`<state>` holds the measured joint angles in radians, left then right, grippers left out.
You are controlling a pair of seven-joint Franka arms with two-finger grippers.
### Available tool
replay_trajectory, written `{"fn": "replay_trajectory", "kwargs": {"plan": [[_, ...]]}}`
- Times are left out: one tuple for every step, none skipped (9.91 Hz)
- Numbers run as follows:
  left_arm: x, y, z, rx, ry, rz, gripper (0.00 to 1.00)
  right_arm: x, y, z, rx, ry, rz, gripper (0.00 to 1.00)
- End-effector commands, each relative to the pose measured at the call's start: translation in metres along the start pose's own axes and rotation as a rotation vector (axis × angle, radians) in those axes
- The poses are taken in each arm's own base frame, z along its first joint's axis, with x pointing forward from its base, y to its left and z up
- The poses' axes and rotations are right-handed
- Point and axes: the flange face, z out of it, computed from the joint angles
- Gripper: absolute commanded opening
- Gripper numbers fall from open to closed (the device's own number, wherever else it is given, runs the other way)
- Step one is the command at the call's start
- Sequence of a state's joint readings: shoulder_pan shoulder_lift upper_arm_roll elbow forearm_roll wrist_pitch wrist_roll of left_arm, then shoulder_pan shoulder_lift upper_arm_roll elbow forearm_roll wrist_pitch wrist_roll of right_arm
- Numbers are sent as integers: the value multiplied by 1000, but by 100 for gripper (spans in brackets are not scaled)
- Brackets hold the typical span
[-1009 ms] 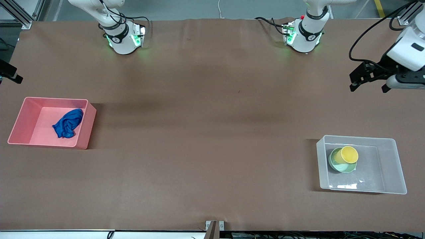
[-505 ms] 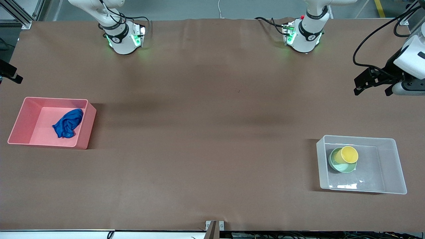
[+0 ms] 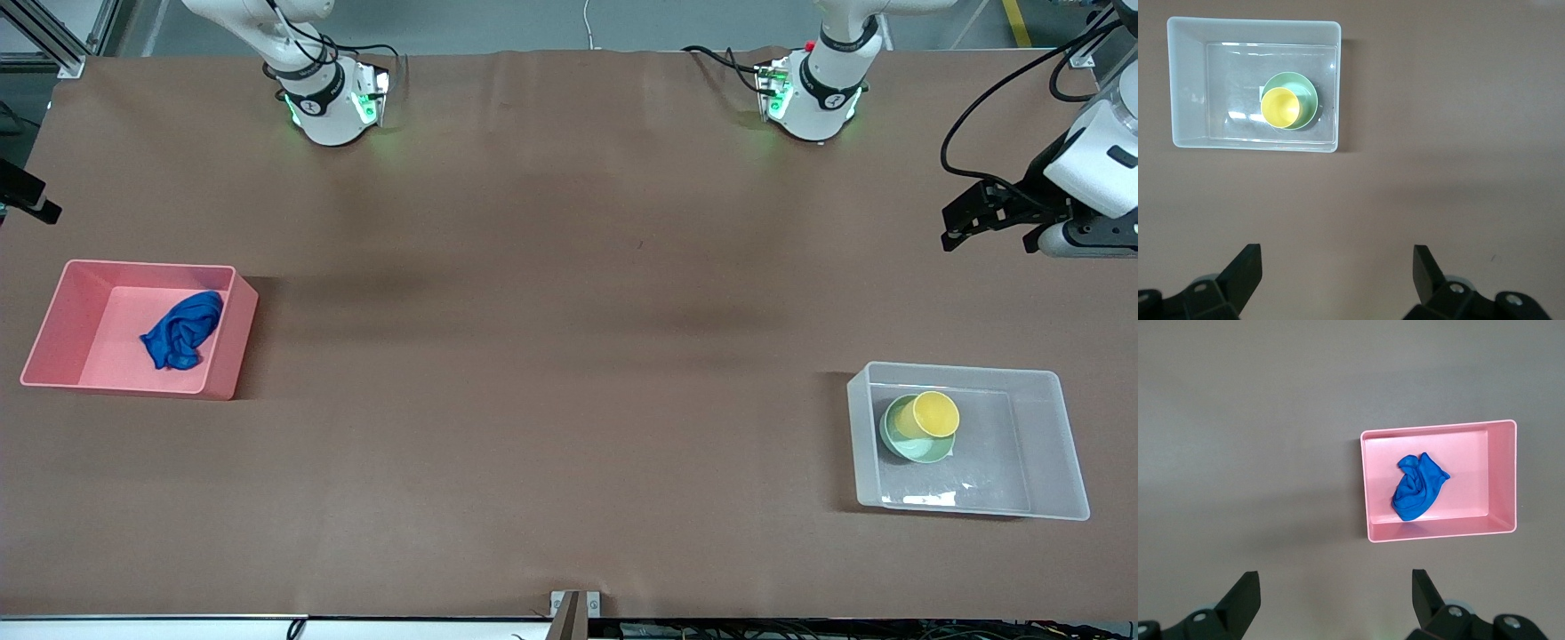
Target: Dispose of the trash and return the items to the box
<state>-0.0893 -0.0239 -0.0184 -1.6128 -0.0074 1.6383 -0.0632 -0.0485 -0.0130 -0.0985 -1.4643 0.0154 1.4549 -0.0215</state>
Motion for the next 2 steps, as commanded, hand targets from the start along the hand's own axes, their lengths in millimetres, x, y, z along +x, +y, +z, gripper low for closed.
{"fn": "replay_trajectory", "kwargs": {"plan": [[-3, 7, 16, -15, -40, 1, 100, 0, 2, -2, 0, -5, -7, 100], [-3, 7, 15, -15, -38, 1, 100, 0, 2, -2, 0, -5, -9, 100]]}}
